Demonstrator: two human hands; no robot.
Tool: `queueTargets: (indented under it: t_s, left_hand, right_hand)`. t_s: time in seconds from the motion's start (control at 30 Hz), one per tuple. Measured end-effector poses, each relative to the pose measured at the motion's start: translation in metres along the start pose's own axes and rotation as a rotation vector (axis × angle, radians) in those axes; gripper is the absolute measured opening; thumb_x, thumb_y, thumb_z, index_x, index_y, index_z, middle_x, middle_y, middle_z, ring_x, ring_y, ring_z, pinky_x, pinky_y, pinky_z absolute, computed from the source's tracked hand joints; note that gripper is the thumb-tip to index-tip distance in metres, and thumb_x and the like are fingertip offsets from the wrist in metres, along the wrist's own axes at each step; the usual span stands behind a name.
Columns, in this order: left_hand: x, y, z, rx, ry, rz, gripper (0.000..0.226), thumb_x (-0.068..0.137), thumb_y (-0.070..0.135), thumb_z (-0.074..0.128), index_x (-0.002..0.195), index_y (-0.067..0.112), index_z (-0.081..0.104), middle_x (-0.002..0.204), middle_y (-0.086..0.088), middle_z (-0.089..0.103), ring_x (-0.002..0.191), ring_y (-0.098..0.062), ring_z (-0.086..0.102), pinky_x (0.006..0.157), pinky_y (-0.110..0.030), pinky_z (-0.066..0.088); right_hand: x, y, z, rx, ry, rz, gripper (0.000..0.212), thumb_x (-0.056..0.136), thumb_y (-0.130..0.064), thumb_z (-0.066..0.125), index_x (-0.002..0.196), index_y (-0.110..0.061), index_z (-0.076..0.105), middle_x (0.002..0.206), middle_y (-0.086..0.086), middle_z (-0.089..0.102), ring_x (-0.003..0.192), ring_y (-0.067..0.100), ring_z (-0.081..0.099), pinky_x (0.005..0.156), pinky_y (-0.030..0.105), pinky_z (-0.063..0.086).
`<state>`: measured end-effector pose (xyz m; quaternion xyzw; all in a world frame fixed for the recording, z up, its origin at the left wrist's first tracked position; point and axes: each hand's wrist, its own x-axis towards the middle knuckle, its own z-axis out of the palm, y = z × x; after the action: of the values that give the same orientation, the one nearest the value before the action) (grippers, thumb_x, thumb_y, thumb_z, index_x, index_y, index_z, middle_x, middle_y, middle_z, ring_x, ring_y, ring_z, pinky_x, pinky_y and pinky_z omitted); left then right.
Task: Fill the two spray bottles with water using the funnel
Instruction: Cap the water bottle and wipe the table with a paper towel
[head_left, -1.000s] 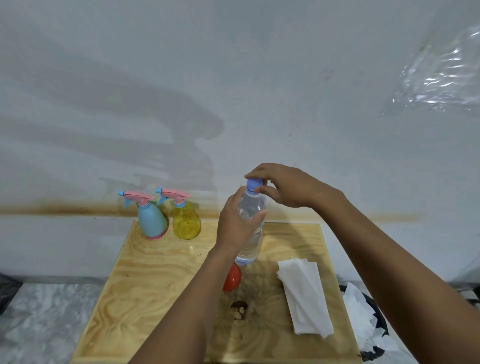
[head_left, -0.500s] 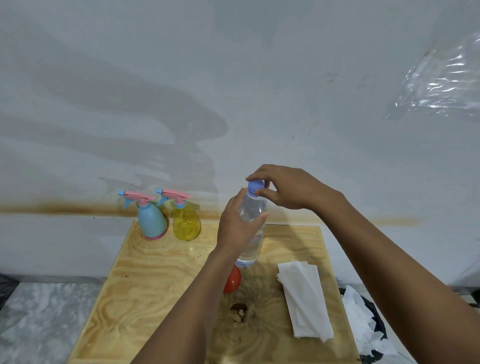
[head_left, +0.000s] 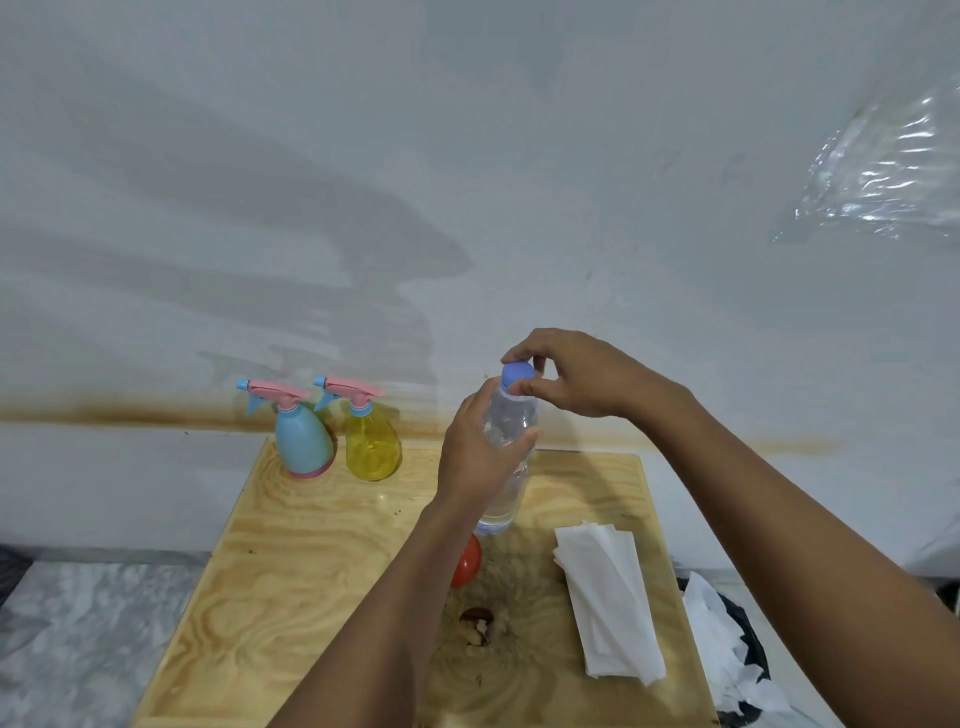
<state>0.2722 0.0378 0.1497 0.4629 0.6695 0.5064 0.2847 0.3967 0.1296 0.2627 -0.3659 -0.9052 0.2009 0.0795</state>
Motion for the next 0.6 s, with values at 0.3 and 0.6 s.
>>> queueTargets:
  t_s: [0.3, 0.6]
  left_hand:
    - [0.003, -0.004, 0.000, 0.006, -0.011, 0.025, 0.072, 0.076, 0.043, 0.081, 0.140, 0.033, 0.049, 0.134, 0.012, 0.057, 0.124, -0.006, 0.053, 0.102, -0.029, 0.048]
    - [0.001, -0.006, 0.000, 0.010, -0.003, 0.031, 0.064, 0.072, 0.044, 0.077, 0.130, 0.036, 0.053, 0.122, 0.015, 0.063, 0.114, -0.006, 0.059, 0.092, -0.033, 0.054]
  right_hand:
    - [-0.003, 0.007, 0.016, 0.104, 0.073, -0.050, 0.041, 0.091, -0.044, 0.063, 0.129, -0.030, 0.058, 0.123, -0.018, 0.054, 0.111, 0.001, 0.047, 0.094, 0.023, 0.042]
    - [-0.006, -0.010, 0.058, 0.265, 0.395, 0.105, 0.031, 0.091, -0.035, 0.066, 0.119, -0.023, 0.063, 0.104, -0.010, 0.056, 0.102, 0.005, 0.048, 0.084, 0.017, 0.037]
